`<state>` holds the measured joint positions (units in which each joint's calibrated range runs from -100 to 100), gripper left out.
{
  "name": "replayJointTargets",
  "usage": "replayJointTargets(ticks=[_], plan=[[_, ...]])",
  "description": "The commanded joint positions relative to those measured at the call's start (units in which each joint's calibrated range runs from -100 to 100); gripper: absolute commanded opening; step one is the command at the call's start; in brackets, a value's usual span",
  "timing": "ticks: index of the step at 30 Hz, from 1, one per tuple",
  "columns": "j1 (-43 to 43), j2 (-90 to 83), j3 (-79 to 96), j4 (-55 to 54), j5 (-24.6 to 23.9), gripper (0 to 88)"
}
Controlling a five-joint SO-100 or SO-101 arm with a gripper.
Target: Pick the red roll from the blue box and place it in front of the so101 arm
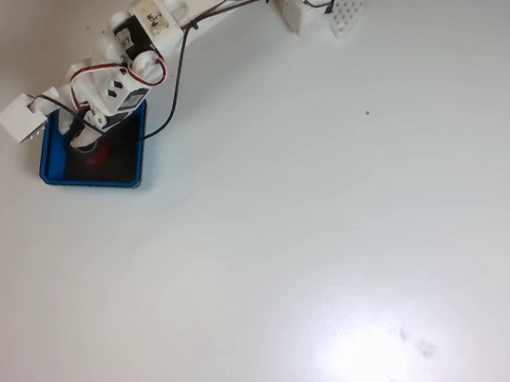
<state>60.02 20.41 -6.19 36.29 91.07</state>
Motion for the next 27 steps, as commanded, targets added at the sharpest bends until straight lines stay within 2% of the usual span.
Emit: replayJointTargets(ticks=[1,7,13,27], plan=[[-0.18,-0.01,-3.34,0.10,0.00,9.4],[-0.27,0.16,-3.16,0.84,-0.09,10.2],[-0.37,-0.09,-3.52,8.51,-0.09,13.6],[-1.64,3.26,-3.87,8.60,0.35,13.7]])
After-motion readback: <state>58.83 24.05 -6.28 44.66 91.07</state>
